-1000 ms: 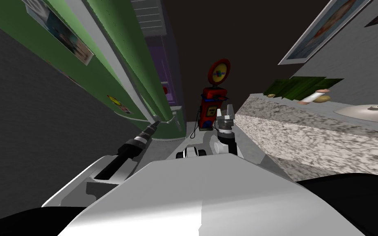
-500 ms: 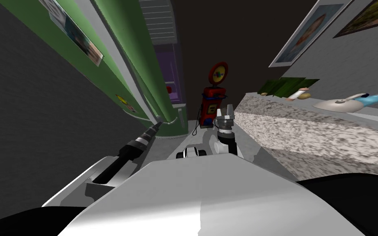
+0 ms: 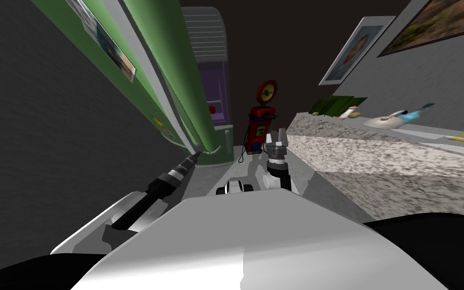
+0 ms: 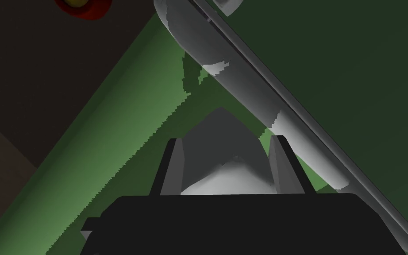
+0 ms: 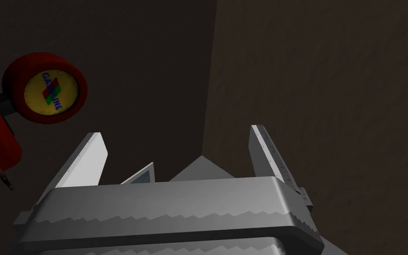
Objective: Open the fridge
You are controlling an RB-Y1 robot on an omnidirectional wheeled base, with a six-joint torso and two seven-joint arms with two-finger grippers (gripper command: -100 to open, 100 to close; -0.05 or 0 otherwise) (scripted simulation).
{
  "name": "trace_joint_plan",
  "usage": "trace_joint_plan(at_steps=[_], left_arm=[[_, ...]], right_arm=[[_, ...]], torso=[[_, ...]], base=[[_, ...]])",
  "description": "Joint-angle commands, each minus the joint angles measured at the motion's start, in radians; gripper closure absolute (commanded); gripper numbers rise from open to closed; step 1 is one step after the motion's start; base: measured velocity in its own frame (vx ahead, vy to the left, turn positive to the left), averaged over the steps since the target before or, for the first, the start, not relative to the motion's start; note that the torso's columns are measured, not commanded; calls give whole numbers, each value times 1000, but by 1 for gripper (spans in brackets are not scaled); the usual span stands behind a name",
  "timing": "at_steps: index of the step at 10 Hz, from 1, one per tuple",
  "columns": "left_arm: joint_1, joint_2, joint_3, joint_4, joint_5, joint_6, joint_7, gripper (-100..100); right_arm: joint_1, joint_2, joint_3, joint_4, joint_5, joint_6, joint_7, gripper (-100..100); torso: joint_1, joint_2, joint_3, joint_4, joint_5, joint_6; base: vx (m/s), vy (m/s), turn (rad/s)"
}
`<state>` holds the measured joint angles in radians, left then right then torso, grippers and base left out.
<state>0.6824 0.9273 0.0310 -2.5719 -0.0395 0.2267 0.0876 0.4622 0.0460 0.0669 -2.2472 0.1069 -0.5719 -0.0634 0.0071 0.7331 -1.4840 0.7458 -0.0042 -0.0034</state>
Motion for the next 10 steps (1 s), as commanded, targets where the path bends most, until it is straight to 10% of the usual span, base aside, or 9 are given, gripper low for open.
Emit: trace_joint_plan(at_steps=[1,10], left_arm=[[-8,26,21,-5,6,-36,9,100],[12,131,-19,5,21,-158,23,100]], right_arm=[[0,0,0,0,0,0,0,0],[0,0,0,0,0,0,0,0]], torso=[[2,4,3,0,1,1],[-9,1,4,-6,1,4]], base=[[-182,216,-75],[-144,214,-78]])
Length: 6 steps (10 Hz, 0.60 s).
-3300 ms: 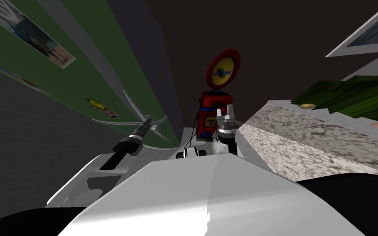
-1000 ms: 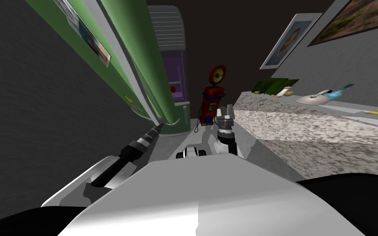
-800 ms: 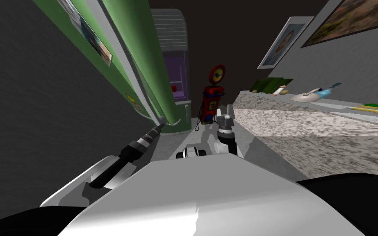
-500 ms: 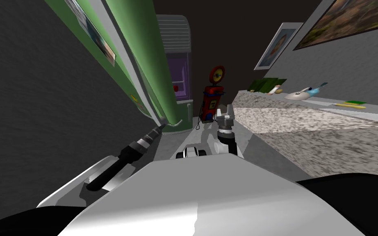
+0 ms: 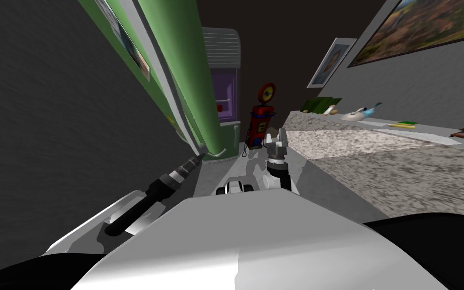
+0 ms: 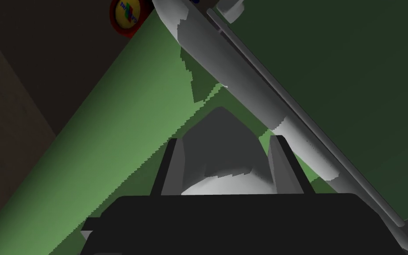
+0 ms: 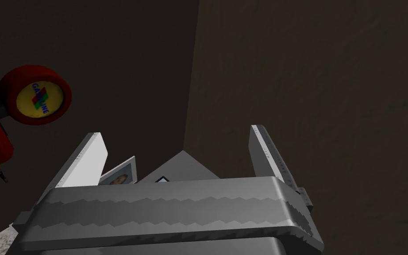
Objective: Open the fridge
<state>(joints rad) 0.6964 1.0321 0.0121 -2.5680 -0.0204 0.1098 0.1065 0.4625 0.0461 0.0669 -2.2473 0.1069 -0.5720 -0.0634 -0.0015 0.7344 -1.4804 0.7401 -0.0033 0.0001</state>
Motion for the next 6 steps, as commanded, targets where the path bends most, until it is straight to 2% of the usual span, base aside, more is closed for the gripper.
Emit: trace_joint_plan(at_steps=[1,2,3,5,6], left_arm=[[-2,26,0,1,2,-41,5,100],[-2,44,-1,2,3,-65,8,100],[-2,44,-1,2,3,-65,8,100],[-1,81,-4,3,6,-114,14,100],[-1,81,-4,3,6,-114,14,100]], right_arm=[[0,0,0,0,0,0,0,0],[0,0,0,0,0,0,0,0],[0,0,0,0,0,0,0,0],[0,0,0,0,0,0,0,0],[0,0,0,0,0,0,0,0]], torso=[[5,3,2,1,2,0],[7,1,1,2,3,-1],[10,0,0,2,3,-1],[10,-5,-5,4,0,-2],[11,-5,-6,5,1,-1]], base=[[-81,232,-58],[-109,263,-44],[-91,222,-53],[-113,270,-93],[-116,254,-55]])
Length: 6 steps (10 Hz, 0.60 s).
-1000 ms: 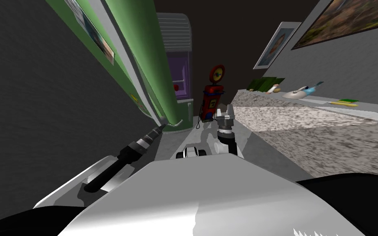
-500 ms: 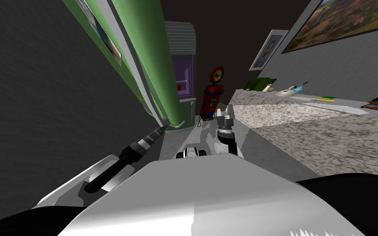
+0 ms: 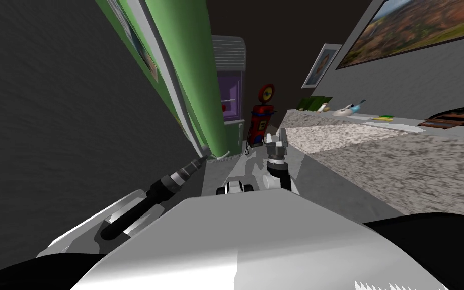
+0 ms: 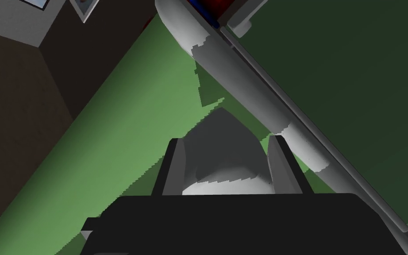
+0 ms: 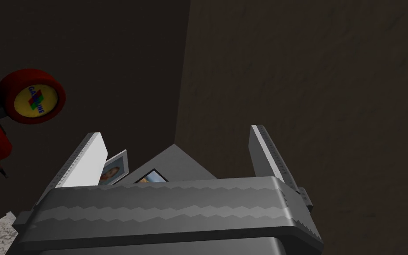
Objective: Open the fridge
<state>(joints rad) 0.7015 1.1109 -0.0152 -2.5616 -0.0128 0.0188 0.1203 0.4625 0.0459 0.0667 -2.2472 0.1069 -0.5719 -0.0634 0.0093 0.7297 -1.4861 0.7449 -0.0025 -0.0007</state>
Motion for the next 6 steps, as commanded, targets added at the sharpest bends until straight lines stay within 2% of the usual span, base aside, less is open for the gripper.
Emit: trace_joint_plan(at_steps=[1,2,4,5,6], left_arm=[[-6,21,22,-2,0,-48,3,100],[-6,21,22,-2,0,-48,3,100],[-6,58,19,0,3,-96,10,100],[27,80,35,-7,17,-82,27,-100],[34,101,63,-12,29,-90,42,-100]], right_arm=[[0,0,0,0,0,0,0,0],[0,0,0,0,0,0,0,0],[0,0,0,0,0,0,0,0],[0,0,0,0,0,0,0,0],[0,0,0,0,0,0,0,0]], torso=[[-2,-1,-1,1,-1,-1],[-3,-2,-2,0,-2,0],[-4,-1,-3,1,-3,0],[-2,2,-1,2,-2,0],[-13,1,2,-3,-1,0]], base=[[-112,244,-65],[-94,199,-41],[-107,269,-93],[-54,121,79],[39,-69,194]])
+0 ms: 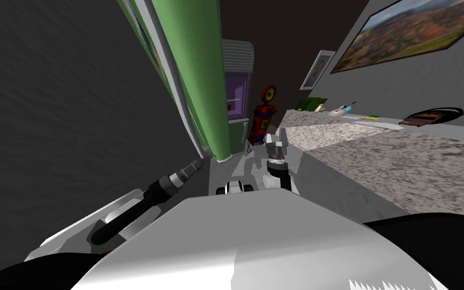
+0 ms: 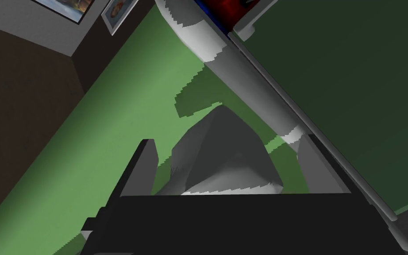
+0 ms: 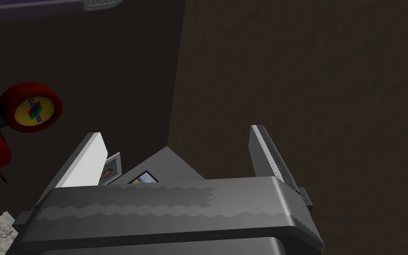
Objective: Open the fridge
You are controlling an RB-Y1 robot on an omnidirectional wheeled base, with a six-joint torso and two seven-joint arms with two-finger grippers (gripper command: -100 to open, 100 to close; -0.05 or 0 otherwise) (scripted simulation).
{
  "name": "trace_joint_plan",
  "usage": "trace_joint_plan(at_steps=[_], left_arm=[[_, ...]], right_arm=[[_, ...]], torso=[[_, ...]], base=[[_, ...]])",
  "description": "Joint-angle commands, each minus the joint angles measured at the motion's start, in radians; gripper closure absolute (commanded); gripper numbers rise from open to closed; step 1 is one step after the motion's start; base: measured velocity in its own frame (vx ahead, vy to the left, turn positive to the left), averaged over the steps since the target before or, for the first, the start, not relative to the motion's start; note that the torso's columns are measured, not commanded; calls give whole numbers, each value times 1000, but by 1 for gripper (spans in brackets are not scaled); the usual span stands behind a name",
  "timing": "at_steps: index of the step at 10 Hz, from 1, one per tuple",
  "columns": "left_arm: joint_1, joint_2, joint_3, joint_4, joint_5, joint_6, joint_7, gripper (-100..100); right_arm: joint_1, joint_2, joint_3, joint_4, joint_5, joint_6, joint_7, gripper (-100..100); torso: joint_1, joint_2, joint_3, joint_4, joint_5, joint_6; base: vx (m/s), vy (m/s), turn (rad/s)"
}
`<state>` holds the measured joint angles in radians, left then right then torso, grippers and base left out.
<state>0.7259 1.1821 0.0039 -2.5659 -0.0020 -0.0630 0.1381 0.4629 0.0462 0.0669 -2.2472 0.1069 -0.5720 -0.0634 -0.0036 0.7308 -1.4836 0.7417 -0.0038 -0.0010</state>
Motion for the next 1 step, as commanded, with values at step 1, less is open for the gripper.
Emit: trace_joint_plan(at_steps=[1], left_arm=[[17,51,71,-13,31,-17,40,-100]], right_arm=[[0,0,0,0,0,0,0,0]], torso=[[-2,0,1,-4,0,0]], base=[[45,-91,174]])
